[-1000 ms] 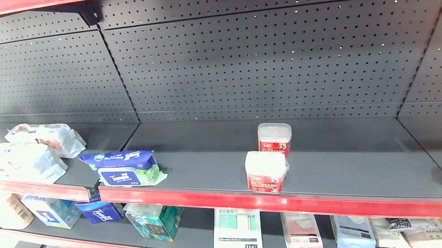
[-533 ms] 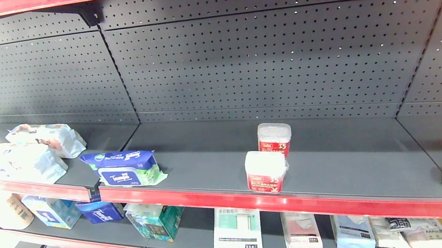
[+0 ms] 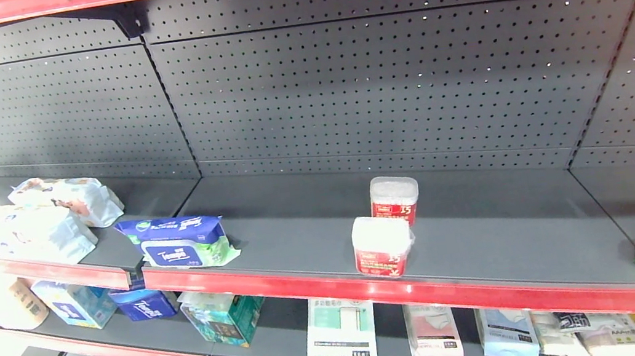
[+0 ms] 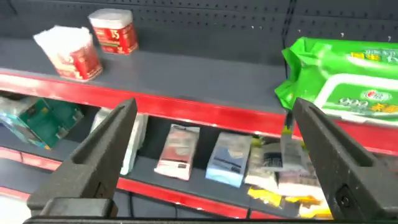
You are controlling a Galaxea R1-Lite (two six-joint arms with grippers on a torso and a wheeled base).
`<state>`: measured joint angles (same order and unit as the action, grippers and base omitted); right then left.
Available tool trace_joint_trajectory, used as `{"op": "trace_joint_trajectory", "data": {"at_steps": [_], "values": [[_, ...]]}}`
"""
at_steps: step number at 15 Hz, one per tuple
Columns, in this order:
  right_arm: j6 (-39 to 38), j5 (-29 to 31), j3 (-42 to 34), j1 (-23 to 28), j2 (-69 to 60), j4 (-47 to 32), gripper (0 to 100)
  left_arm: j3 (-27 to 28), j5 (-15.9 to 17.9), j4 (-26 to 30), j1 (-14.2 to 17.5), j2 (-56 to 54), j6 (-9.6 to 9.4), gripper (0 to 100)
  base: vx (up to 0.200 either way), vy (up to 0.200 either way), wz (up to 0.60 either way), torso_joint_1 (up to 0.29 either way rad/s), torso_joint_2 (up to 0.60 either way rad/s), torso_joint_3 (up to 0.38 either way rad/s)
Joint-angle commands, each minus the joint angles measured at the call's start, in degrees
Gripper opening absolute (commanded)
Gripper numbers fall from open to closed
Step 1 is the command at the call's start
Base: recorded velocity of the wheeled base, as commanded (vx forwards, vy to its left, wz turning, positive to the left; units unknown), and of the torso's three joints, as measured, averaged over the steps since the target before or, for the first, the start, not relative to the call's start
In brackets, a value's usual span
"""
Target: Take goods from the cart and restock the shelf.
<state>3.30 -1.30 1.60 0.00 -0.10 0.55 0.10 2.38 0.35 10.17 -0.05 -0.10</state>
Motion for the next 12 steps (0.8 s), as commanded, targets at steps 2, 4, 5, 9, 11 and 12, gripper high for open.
{"op": "trace_joint_trajectory", "data": {"at_steps": [2,4,5,9,11,12], "values": [[2.6,-0.7,-1.6,0.0,0.1,2.8,100,0.0,0.0,0.0,0.0,0.0,0.01,100,0.000,0.000,0.00,0.000,0.00,0.000],[-2.2,0.4,-1.5,0.0,0.1,-1.3,100,0.0,0.0,0.0,0.0,0.0,0.01,100,0.000,0.000,0.00,0.000,0.00,0.000],[-2.5,0.5,-1.6,0.0,0.1,-0.7,100,0.0,0.0,0.0,0.0,0.0,0.01,100,0.000,0.000,0.00,0.000,0.00,0.000],[-2.8,0.6,-1.6,0.0,0.1,-0.7,100,0.0,0.0,0.0,0.0,0.0,0.01,100,0.000,0.000,0.00,0.000,0.00,0.000],[-2.8,0.5,-1.6,0.0,0.1,-0.7,100,0.0,0.0,0.0,0.0,0.0,0.01,100,0.000,0.000,0.00,0.000,0.00,0.000],[-2.9,0.5,-1.6,0.1,0.1,-0.7,100,0.0,0.0,0.0,0.0,0.0,0.01,100,0.000,0.000,0.00,0.000,0.00,0.000]]}}
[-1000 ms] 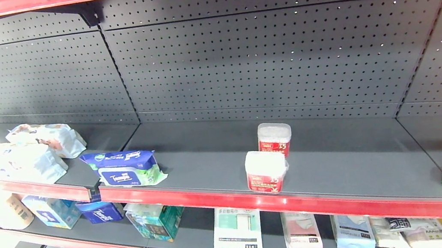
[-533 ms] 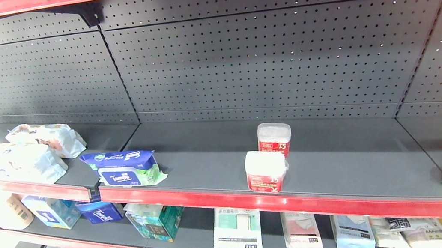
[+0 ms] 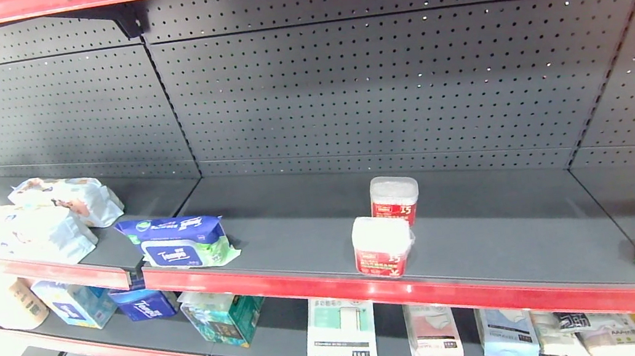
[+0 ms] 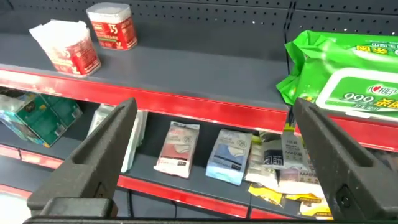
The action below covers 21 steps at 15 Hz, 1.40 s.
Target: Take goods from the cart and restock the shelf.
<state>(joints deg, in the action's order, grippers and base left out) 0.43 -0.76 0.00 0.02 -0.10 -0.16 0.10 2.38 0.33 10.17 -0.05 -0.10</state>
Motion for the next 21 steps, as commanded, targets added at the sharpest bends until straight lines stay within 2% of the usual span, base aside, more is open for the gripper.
{"op": "trace_joint_trajectory", "data": {"at_steps": [1,2,12,15,19,20,21], "values": [[-0.1,0.0,0.0,0.1,0.1,0.1,100,0.0,0.0,0.0,0.0,0.0,0.01,100,0.000,0.000,0.00,0.000,0.00,0.000],[-0.1,0.0,0.0,0.1,0.1,0.1,100,0.0,0.0,0.0,0.0,0.0,-0.08,100,0.000,0.000,0.00,0.000,0.00,0.000],[0.0,0.0,0.0,0.0,0.1,0.0,100,0.0,0.0,0.0,0.0,0.0,-0.17,100,0.000,0.000,-0.60,0.003,0.00,0.002],[-0.1,0.0,0.0,0.1,0.1,0.1,100,0.0,0.1,0.0,0.0,0.0,-0.17,100,0.000,0.000,0.00,0.000,0.00,0.000],[-0.1,0.0,0.0,0.1,0.1,0.0,100,0.7,2.0,-0.1,-0.6,0.0,-0.61,100,0.000,0.000,0.00,0.000,0.00,0.000],[-0.1,0.0,0.0,0.1,0.1,0.1,100,10.2,1.7,0.3,-0.6,5.9,-0.08,100,0.000,0.000,0.00,0.000,0.00,0.000],[-0.1,0.0,0.0,0.1,0.1,0.1,100,25.7,1.3,-0.2,-0.3,25.1,6.34,100,0.000,0.000,0.00,0.000,0.00,0.000]]}}
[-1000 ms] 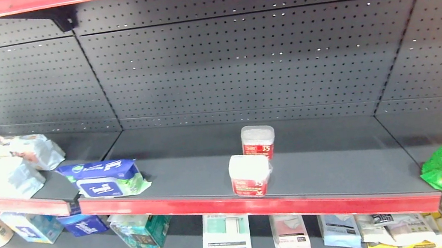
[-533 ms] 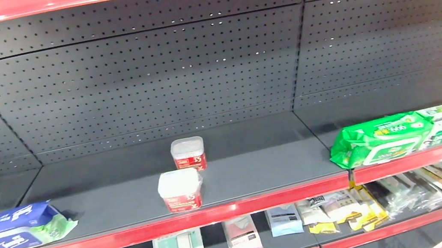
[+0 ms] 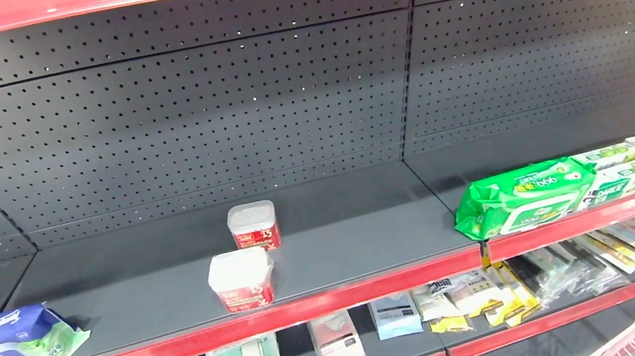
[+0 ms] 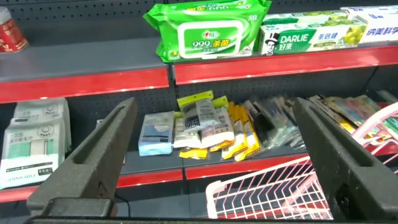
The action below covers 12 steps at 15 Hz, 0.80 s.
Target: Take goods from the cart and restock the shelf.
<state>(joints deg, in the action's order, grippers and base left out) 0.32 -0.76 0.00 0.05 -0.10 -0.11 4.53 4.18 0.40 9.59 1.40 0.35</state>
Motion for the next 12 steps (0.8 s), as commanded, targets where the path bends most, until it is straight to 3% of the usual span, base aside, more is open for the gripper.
{"op": "trace_joint_trajectory", "data": {"at_steps": [1,2,3,4,6,9,12], "values": [[0.0,0.0,0.0,0.0,0.1,-0.1,100,28.8,-1.8,0.2,0.2,34.1,8.87,100,0.000,0.000,0.00,0.000,0.00,0.000],[0.0,0.0,0.0,0.0,0.1,-0.1,100,30.2,-4.4,-0.2,0.2,42.6,7.03,100,0.000,0.000,0.00,0.000,0.00,0.000],[0.0,0.0,0.0,0.0,0.1,0.0,100,30.1,-7.1,-0.4,0.0,49.1,2.55,100,0.000,0.000,0.00,0.000,0.00,0.000],[0.0,0.0,0.0,0.0,0.1,-0.1,100,30.3,-7.6,-1.1,-0.1,54.4,1.05,100,0.000,0.000,0.00,0.000,0.00,0.000],[0.0,0.0,0.0,0.0,0.1,0.0,100,30.3,-7.9,-5.2,-2.5,62.5,0.96,100,0.000,0.000,0.00,0.000,0.00,0.000],[0.0,0.0,0.0,0.0,0.1,-0.1,100,30.1,-7.9,-5.9,-4.6,69.8,1.23,100,0.000,0.000,0.00,0.000,0.00,0.000],[0.0,0.0,0.0,0.0,0.1,0.0,100,30.3,-7.8,-5.9,-8.1,75.4,3.16,100,0.000,0.000,0.00,0.000,0.00,0.000]]}}
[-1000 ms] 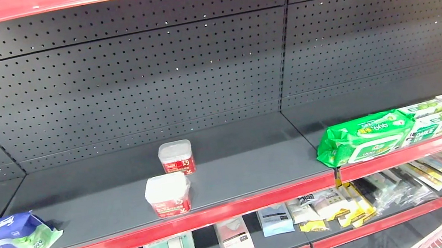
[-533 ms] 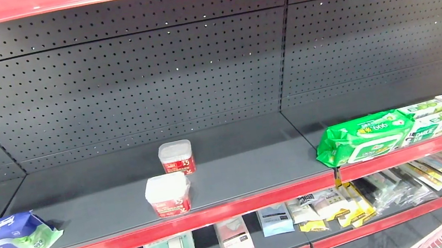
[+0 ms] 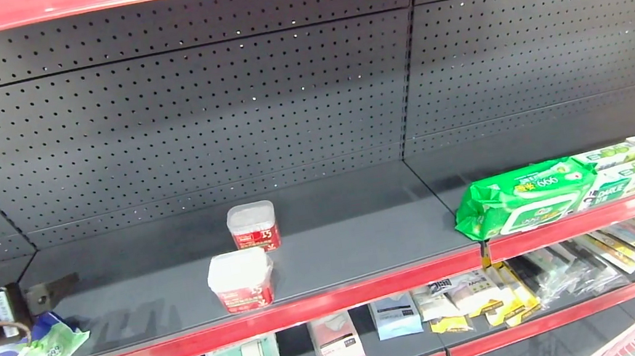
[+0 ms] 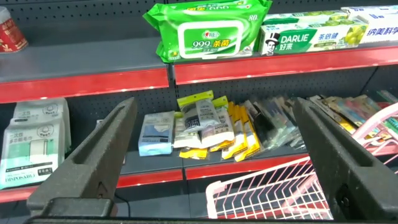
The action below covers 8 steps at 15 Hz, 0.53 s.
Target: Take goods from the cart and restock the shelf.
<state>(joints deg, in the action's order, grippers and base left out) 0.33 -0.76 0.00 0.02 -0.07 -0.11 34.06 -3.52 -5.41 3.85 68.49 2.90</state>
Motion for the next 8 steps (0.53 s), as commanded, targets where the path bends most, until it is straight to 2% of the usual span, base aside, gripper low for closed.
{"op": "trace_joint_trajectory", "data": {"at_steps": [1,8], "values": [[0.0,0.0,0.0,0.0,0.1,0.0,100,0.9,0.2,-0.2,-3.0,9.5,0.61,100,0.000,0.000,0.00,0.000,0.00,0.000],[0.0,0.0,0.0,0.0,0.1,-0.1,100,2.2,0.1,-0.1,-7.7,20.9,0.61,100,0.000,0.000,0.00,0.000,0.00,0.000]]}}
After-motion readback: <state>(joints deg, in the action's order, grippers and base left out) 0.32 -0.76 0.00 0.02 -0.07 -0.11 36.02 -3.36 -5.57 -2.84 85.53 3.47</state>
